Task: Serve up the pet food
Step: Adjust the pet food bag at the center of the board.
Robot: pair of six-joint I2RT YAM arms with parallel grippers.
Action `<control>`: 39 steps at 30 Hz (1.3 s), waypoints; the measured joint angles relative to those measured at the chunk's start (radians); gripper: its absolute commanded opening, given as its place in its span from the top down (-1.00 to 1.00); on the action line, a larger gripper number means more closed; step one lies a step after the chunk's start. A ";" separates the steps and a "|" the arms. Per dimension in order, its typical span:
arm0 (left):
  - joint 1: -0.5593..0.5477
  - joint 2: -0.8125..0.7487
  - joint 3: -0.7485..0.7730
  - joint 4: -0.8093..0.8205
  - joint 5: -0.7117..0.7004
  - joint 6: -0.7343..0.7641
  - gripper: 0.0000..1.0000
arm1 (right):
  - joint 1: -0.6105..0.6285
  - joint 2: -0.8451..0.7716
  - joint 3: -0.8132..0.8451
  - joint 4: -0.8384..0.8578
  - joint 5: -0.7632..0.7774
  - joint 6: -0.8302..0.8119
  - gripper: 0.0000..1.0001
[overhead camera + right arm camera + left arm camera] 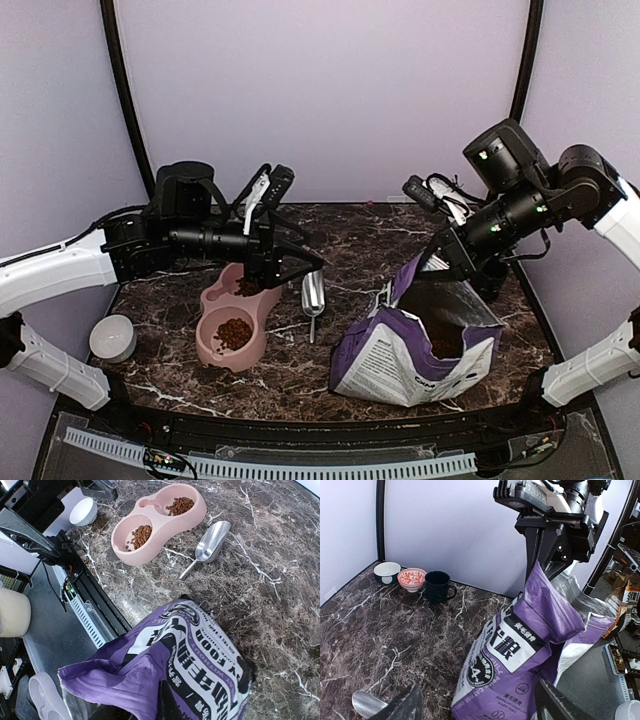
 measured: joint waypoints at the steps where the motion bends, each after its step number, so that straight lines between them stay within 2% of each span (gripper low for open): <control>1: 0.000 0.002 0.004 0.005 0.008 0.002 -0.57 | 0.000 0.003 0.010 -0.015 -0.001 -0.005 1.00; 10: -0.004 0.052 0.027 0.043 0.042 0.034 -0.53 | -0.058 0.042 0.012 -0.038 -0.046 -0.052 1.00; 19: -0.024 0.074 -0.025 0.141 0.115 0.119 -0.61 | -0.101 0.043 -0.056 0.094 -0.086 -0.103 1.00; 27: -0.068 0.112 -0.040 0.184 0.153 0.214 -0.54 | -0.118 0.039 -0.116 0.190 -0.113 -0.129 1.00; 39: -0.121 0.209 -0.039 0.288 0.115 0.241 -0.13 | -0.158 0.041 -0.145 0.240 -0.143 -0.151 1.00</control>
